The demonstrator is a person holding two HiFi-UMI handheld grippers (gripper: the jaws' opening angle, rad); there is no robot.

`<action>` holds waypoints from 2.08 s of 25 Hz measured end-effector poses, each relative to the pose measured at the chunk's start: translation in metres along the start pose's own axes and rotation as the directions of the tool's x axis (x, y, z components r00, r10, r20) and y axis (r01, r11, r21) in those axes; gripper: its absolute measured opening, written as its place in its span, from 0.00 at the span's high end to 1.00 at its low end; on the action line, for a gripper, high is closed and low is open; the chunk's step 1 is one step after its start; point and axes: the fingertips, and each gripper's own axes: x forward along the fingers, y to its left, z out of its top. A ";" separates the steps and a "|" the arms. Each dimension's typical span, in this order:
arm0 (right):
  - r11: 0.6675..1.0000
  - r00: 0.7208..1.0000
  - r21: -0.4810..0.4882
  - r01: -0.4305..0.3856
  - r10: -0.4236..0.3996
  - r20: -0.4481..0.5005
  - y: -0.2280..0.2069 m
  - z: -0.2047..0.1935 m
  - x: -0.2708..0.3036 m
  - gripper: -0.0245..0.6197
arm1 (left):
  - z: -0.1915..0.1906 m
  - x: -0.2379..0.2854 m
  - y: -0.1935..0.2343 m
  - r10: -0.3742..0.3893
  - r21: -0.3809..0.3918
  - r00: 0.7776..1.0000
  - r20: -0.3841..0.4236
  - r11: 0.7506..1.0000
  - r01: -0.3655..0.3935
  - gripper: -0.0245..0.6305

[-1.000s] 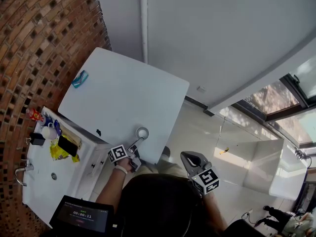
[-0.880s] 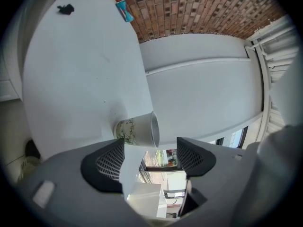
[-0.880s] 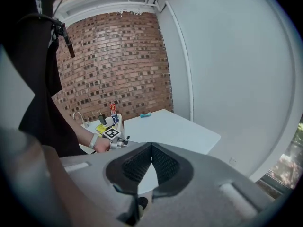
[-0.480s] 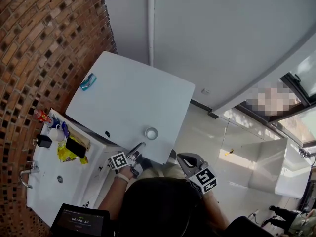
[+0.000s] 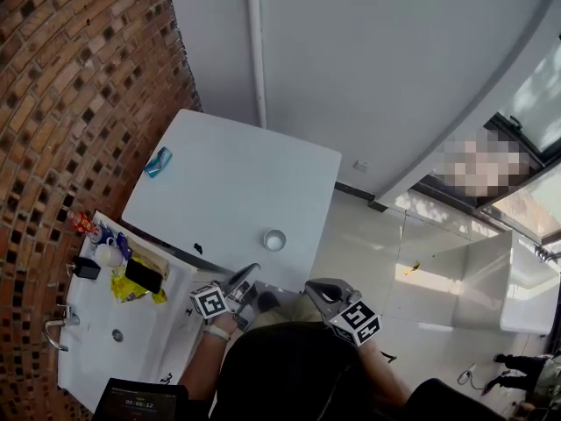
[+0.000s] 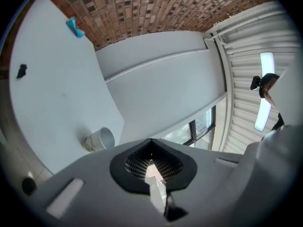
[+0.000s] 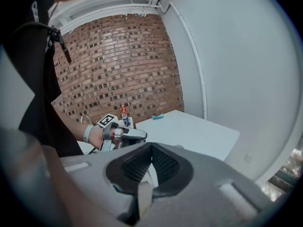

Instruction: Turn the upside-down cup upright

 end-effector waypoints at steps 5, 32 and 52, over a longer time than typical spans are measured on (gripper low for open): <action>1.000 0.999 -0.018 -0.018 0.018 0.029 0.004 0.007 -0.001 0.97 | 0.000 0.006 -0.039 -0.029 0.122 0.999 -0.037 0.992 0.033 0.94; 0.991 0.987 0.077 -0.109 0.099 0.123 0.037 -0.077 -0.151 0.97 | -0.188 0.003 -0.151 0.163 0.492 0.981 -0.106 0.866 -0.090 0.94; 0.979 0.977 0.072 -0.192 0.184 0.105 0.103 -0.163 -0.250 0.97 | -0.318 -0.038 -0.228 0.170 0.554 0.984 -0.053 0.825 -0.113 0.94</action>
